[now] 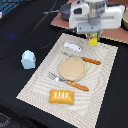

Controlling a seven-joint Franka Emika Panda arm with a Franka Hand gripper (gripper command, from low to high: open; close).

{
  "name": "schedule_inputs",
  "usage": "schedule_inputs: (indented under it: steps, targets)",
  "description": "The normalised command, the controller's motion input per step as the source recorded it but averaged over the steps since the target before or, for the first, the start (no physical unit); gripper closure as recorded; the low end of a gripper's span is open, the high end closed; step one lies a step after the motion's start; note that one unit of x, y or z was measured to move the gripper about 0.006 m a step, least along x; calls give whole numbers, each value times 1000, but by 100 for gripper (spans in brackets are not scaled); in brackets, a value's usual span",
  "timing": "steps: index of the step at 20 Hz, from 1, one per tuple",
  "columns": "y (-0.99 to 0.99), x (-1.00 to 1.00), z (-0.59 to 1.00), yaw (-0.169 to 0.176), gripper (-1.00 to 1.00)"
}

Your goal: Interact with the objects in diverse but meaningful ways.

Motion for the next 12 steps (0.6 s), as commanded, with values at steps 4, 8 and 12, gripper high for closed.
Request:
schedule_inputs:
  steps: [4,8,12]
  targets:
    - [201,339,169,-11,100]
    - [222,347,175,-5,100]
    - [84,540,44,-11,100]
